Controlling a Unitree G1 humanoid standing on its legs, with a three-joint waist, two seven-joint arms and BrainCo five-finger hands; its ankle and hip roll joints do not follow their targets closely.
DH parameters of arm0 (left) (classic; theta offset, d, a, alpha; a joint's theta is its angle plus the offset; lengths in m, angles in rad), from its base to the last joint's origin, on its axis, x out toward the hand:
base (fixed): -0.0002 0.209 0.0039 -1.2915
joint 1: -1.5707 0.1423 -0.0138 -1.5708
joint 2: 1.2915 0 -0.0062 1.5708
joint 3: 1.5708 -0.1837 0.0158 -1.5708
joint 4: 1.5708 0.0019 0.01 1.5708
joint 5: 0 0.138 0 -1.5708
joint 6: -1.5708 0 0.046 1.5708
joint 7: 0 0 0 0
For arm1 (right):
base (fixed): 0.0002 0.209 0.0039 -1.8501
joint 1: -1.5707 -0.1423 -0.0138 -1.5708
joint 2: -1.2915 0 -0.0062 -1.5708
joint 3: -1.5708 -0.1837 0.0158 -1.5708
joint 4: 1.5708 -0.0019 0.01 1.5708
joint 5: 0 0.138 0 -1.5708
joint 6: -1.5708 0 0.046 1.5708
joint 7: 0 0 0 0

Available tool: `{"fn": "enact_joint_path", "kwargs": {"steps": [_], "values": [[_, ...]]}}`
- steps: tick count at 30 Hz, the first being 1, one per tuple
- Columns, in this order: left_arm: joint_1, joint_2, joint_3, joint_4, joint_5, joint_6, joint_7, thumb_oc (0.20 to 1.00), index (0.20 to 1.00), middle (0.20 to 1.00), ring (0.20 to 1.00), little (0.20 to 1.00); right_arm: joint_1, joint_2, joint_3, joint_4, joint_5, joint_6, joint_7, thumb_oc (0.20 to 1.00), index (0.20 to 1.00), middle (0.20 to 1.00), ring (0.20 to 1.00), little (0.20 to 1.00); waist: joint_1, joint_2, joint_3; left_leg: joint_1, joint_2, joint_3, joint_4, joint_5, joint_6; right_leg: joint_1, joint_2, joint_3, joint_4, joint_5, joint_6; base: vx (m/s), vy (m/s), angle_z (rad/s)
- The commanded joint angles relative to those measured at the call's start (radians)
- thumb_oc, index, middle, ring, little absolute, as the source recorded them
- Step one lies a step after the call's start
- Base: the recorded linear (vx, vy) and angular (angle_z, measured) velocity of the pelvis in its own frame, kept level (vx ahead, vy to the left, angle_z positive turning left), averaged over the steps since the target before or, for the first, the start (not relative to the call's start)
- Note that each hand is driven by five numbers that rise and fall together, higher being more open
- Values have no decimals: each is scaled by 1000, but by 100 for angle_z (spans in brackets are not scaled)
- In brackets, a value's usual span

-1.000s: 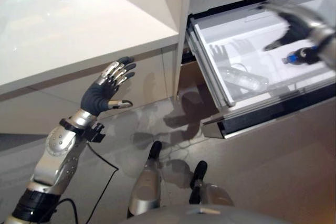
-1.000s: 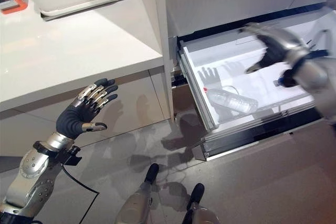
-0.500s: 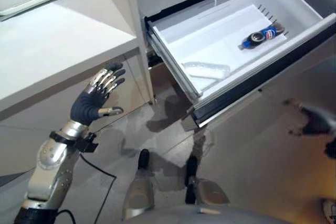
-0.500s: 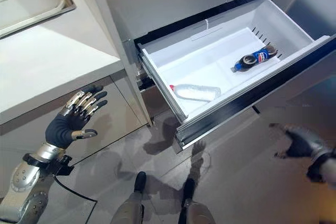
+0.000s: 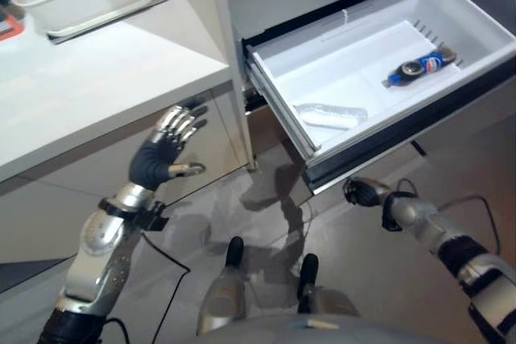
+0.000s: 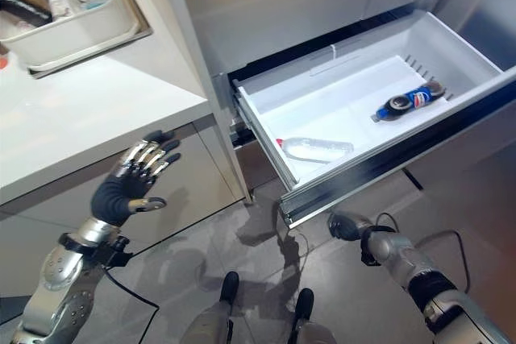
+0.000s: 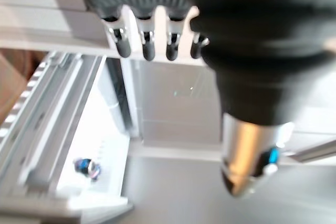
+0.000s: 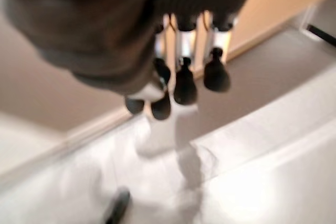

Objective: Take the drinks into the refrigerator

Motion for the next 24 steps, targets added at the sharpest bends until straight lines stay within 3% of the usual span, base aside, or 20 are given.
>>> {"fn": "enact_joint_path", "kwargs": {"steps": [1, 11, 16, 24], "values": [[-48, 55, 10, -35, -27, -67, 20, 1000, 1000, 1000, 1000, 1000, -262, 28, -13, -32, 43, -36, -118, 200, 200, 200, 200, 200, 31, -43, 4, 87, -83, 1, 7, -122, 92, -3, 23, -12, 124, -160, -18, 20, -11, -4], [-49, 63, 11, -24, -40, -87, 44, 1000, 1000, 1000, 1000, 1000, -554, 48, 60, -70, 70, -27, -144, 200, 200, 200, 200, 200, 80, -57, -1, 85, -82, -13, 1, -118, 96, -6, 25, -6, 121, -158, -19, 3, -4, -1], [-65, 60, 11, -28, -70, -102, 43, 1000, 1000, 1000, 1000, 1000, -684, 103, 78, -53, 120, -25, -175, 200, 200, 200, 200, 200, 96, -58, 0, 84, -84, -15, 1, -114, 95, -1, 27, -11, 111, -154, -20, 2, -2, -1], [-95, 37, -20, -16, -112, -108, 28, 1000, 1000, 1000, 1000, 1000, -662, 148, 51, -184, 152, -40, -184, 200, 200, 200, 200, 200, 92, -67, -2, 91, -87, -5, 10, -126, 96, 19, 23, -4, 91, -143, -18, 3, 9, 3]]}}
